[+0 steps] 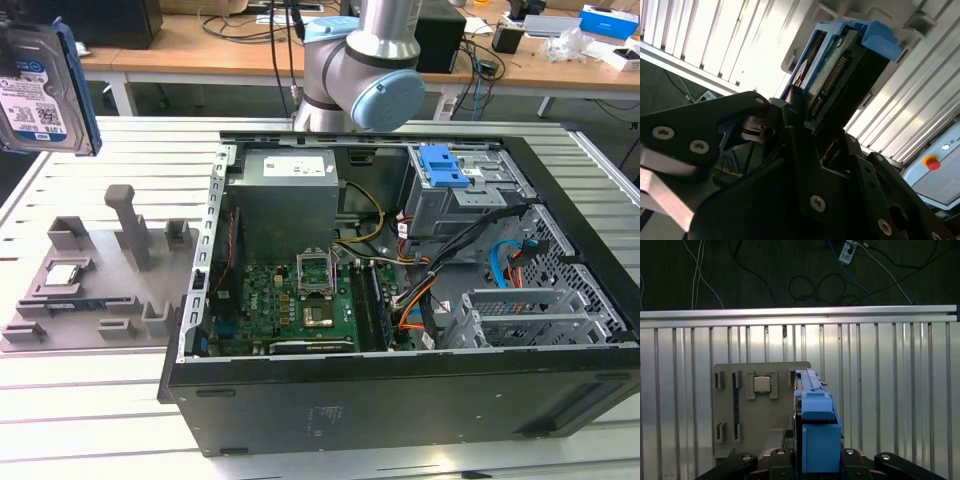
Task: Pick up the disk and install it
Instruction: 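Pick up the disk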
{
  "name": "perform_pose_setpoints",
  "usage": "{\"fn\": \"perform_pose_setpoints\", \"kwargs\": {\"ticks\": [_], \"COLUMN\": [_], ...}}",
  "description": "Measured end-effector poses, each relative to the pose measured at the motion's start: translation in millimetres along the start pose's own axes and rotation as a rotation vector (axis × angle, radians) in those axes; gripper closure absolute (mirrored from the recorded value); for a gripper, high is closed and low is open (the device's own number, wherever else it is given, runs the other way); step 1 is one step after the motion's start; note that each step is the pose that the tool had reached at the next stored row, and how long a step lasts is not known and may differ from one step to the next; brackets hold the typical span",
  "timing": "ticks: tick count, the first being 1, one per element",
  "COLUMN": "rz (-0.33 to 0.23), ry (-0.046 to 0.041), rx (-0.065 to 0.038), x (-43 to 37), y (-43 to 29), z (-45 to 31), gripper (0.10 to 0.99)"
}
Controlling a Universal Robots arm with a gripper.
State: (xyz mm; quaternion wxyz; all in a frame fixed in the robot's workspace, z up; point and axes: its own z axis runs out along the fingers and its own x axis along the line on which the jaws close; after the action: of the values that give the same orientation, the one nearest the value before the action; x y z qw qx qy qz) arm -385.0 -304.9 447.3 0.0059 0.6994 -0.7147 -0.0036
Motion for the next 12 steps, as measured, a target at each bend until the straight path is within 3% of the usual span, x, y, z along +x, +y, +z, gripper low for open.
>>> {"fn": "perform_pose_setpoints", "kwargs": {"ticks": [8,12], "rz": [0.000,0.000], "ry": [0.0000,0.0001], "rx": [0.000,0.000], "x": [0.1,0.1], "y": [0.3,0.6], "z": [-25.8,-44.1], "gripper": [0.725,0.725]}}
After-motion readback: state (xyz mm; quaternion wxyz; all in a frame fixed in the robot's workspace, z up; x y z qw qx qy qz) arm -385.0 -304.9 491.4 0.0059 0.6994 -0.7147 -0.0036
